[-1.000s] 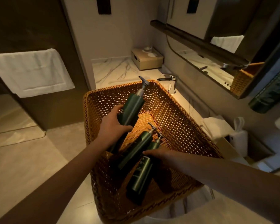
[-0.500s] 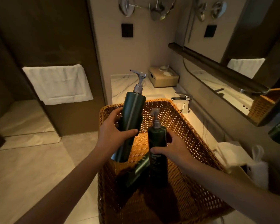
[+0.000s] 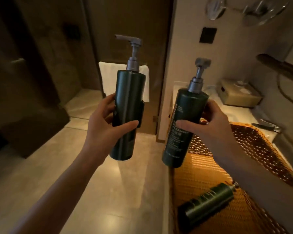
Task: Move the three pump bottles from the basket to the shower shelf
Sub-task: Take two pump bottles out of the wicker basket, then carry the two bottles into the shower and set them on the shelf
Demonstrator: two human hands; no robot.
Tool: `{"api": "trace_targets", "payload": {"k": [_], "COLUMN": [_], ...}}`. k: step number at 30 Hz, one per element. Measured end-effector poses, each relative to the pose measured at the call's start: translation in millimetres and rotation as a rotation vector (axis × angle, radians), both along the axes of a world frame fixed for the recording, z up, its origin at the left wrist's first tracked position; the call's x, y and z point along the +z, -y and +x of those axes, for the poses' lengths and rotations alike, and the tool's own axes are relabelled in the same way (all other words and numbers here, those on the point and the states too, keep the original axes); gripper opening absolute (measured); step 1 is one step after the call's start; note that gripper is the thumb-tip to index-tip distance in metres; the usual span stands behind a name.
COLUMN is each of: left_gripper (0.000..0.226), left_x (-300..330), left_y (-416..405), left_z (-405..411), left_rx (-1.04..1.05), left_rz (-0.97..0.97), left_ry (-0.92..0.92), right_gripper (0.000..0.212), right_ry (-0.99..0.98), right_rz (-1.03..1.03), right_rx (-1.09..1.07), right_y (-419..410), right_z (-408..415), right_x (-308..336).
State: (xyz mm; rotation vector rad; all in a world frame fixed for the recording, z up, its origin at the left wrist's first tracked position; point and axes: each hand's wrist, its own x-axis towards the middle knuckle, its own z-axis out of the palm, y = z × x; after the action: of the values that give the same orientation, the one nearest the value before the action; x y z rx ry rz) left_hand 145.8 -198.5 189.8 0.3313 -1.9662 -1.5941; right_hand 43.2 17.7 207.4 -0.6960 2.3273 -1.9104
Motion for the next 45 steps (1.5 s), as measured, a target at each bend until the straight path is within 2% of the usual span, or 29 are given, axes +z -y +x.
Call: {"api": "trace_targets", "payload": {"k": [4, 11, 16, 19, 25, 28, 34, 40, 45], "left_gripper": [0.086, 0.082, 0.087, 0.086, 0.078, 0.073, 0.075, 0.073, 0.075], "left_x": [-16, -57, -84, -103, -132, -121, -91, -119, -143], "left_y": [79, 216, 278, 313, 388, 440, 531, 598, 691], "left_z": [27, 87, 116, 116, 66, 23, -48, -103, -143], "left_rx": [0.07, 0.255, 0.366, 0.446, 0.533, 0.583, 0.667, 0.745, 0.738], "left_rz": [0.047, 0.045, 0.055, 0.082, 0.093, 0.064, -0.026, 0.027, 0.033], "left_ry": [0.03, 0.121, 0.182, 0.231, 0.284, 0.253, 0.257, 0.276, 0.296], "right_gripper": [0.056, 0.059, 0.056, 0.056, 0.049, 0.052, 0.058, 0.055, 0.063], "right_ry": [-0.008, 0.035, 0.196, 0.236, 0.264, 0.267, 0.218, 0.248, 0.269], "right_rz": [-0.002, 0.027, -0.06, -0.029, 0.039, 0.003, -0.031, 0.044, 0.065], "right_rx": [0.07, 0.235, 0.216, 0.254, 0.352, 0.382, 0.425, 0.526, 0.5], "right_y": [101, 289, 366, 406, 486, 534, 628, 712, 797], "right_z": [7, 48, 47, 36, -27, -86, -182, -224, -271], "right_x": [-5, -44, -74, -101, -142, -136, -107, -134, -150]}}
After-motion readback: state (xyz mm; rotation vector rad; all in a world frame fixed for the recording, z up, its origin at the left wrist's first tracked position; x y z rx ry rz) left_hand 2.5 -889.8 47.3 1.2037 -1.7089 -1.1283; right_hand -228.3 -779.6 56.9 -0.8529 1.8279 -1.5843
